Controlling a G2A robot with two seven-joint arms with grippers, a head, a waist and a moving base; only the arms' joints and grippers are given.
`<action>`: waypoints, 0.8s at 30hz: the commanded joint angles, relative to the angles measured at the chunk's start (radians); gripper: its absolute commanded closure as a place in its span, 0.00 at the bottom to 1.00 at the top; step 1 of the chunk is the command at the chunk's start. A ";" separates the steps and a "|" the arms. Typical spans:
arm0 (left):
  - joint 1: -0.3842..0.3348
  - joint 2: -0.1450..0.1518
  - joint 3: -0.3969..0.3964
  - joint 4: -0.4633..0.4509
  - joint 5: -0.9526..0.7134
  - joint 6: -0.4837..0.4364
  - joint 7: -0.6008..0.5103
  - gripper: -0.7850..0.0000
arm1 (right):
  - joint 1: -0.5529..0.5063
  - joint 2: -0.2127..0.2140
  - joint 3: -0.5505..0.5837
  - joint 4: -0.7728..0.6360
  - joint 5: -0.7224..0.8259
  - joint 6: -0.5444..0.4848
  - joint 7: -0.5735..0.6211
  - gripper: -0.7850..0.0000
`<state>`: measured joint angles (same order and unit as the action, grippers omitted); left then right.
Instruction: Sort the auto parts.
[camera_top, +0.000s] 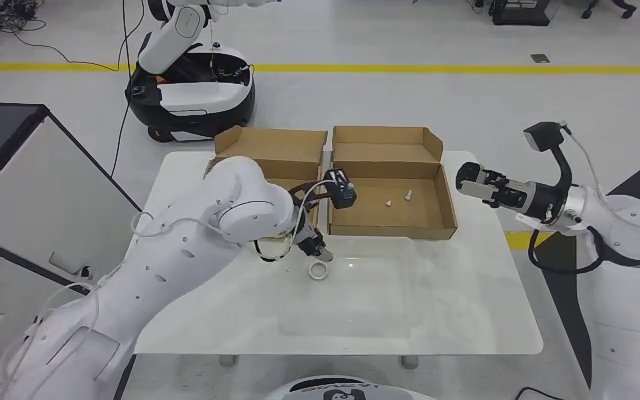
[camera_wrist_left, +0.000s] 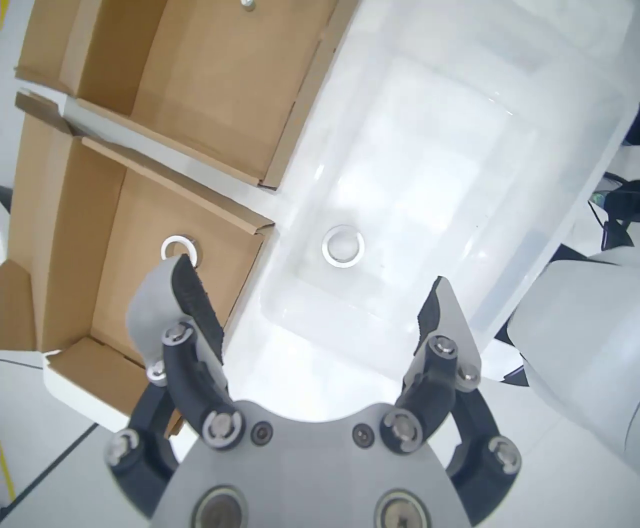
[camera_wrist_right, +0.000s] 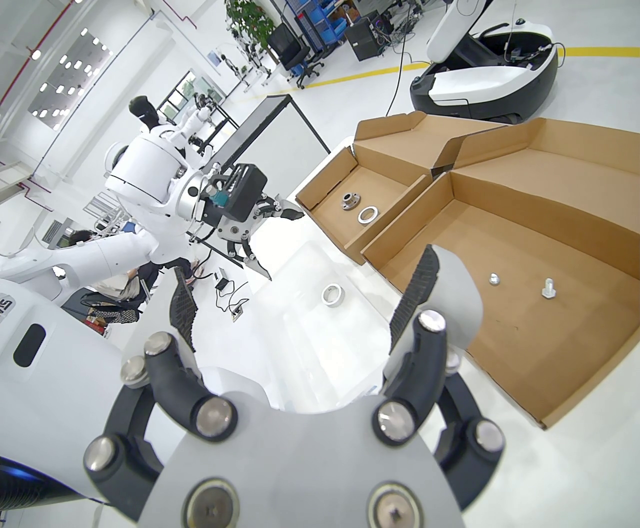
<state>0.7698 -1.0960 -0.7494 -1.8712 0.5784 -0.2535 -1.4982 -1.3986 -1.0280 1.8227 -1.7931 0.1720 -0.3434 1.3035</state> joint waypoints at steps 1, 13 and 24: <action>-0.005 0.001 -0.006 -0.003 -0.036 -0.028 -0.001 0.00 | 0.000 0.000 0.000 0.000 0.000 0.000 0.000 0.00; 0.015 0.003 0.010 -0.021 -0.010 -0.069 0.035 0.00 | 0.000 0.000 0.000 0.000 0.000 0.000 0.000 0.00; -0.105 0.025 0.248 -0.031 0.004 -0.230 0.161 0.06 | 0.000 0.000 0.000 0.000 0.000 0.000 0.000 0.00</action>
<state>0.6850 -1.0742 -0.5266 -1.9088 0.5903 -0.4752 -1.3455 -1.3986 -1.0280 1.8227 -1.7931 0.1720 -0.3434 1.3035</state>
